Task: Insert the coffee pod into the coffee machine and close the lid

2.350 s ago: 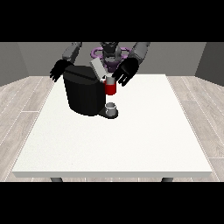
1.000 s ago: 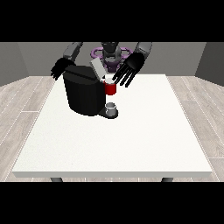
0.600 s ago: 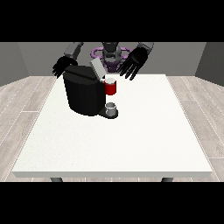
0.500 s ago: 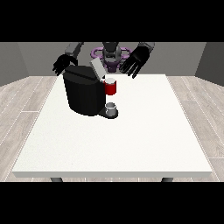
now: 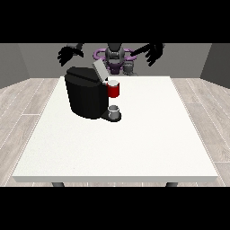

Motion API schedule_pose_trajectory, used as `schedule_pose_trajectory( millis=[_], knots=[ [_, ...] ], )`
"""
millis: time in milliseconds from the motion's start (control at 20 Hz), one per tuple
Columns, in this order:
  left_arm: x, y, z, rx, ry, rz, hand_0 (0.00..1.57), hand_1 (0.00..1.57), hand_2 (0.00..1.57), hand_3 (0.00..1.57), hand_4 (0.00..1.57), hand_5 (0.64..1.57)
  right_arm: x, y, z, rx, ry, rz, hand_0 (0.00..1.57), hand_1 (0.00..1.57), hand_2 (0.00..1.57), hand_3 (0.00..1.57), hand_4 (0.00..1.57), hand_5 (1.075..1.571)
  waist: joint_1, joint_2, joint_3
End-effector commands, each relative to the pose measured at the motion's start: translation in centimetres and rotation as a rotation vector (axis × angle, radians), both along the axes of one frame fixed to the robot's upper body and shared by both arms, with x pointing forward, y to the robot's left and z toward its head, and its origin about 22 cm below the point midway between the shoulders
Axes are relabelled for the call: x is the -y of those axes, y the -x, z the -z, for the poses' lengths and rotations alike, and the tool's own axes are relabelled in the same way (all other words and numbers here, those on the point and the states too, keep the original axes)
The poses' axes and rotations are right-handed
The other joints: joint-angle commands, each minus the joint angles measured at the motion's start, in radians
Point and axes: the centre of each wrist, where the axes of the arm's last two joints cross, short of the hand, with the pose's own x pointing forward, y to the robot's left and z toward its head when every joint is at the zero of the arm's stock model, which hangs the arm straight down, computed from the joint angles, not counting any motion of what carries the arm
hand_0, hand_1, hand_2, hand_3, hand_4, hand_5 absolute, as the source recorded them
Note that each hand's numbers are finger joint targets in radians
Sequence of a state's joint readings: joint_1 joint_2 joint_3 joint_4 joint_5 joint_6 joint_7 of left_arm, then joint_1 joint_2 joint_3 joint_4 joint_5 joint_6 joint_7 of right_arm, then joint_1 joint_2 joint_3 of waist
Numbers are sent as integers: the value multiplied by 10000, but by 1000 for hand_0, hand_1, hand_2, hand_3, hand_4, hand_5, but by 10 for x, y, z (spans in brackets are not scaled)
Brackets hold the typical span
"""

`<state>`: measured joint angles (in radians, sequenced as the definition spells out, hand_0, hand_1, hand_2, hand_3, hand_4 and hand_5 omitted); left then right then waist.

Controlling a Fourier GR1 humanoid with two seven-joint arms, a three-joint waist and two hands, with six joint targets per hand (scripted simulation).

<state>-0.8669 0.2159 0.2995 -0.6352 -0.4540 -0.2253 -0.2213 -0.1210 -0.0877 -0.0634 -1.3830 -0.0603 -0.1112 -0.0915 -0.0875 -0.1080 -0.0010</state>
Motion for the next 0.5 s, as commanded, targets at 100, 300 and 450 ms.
schedule_pose_trajectory(
  millis=[100,300,450],
  knots=[
    [-5,33,64,-873,1905,-582,0,0,0,0,0,1571,9,-7,-34,-58,324,-1123,0,0,0,0,125,1571,531,-1186,0],
    [12,44,83,-1541,2995,-487,0,0,0,0,215,1571,8,-18,-47,309,343,-1313,0,0,0,0,0,1571,1264,-1278,8],
    [14,48,82,-1791,3286,-62,0,0,0,0,0,1571,4,-14,-34,282,496,-1332,0,0,0,0,0,1571,1898,-1375,13]
  ],
)
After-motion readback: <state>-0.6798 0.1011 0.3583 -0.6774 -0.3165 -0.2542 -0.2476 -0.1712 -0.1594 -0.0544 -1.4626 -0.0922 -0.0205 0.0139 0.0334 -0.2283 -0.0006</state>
